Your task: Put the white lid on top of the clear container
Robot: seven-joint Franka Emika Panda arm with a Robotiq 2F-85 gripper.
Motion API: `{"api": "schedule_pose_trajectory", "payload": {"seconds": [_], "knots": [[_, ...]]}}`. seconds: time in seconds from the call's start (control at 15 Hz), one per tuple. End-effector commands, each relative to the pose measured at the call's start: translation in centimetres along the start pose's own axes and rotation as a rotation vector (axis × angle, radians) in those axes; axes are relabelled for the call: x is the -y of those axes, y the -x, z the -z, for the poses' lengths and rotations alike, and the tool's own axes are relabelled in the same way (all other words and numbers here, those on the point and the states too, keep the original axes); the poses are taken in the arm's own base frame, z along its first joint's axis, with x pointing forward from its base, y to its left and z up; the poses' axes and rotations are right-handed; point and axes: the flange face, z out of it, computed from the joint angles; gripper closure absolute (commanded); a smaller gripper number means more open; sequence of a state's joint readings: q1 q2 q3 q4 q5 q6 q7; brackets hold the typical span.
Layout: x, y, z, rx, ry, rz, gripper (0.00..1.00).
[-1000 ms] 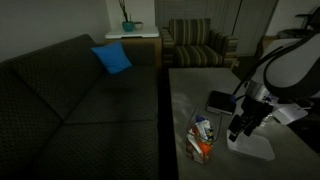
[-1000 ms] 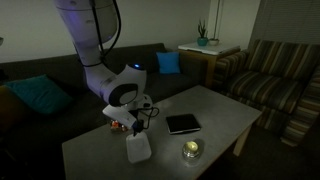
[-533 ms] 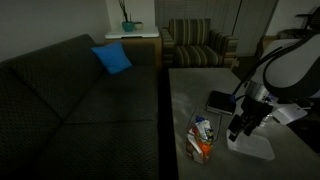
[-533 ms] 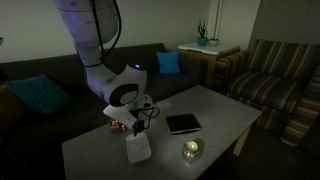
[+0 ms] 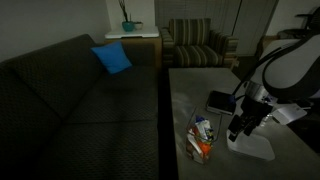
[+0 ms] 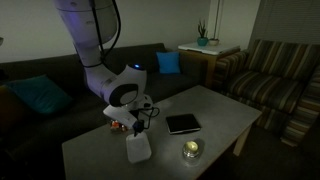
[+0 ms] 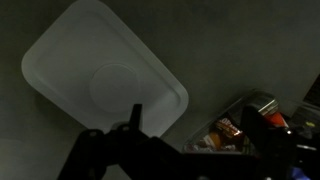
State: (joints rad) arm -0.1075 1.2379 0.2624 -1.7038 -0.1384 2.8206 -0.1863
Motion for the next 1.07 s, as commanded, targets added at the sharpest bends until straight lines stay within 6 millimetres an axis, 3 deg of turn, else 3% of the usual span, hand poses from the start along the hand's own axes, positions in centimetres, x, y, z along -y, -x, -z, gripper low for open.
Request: {"api": "schedule_pose_trajectory", "payload": {"seconds": [0.0, 0.4, 0.73, 1.0], "knots": [[-0.8, -0.3, -0.8, 0.033, 0.067, -0.024, 0.0], [-3.6, -0.1, -2.9, 0.044, 0.145, -0.065, 0.0], [-5.5, -0.1, -7.0, 0.004, 0.147, -0.133, 0.0], [-6.2, -1.3, -6.4, -0.029, 0.176, -0.19, 0.0]]}}
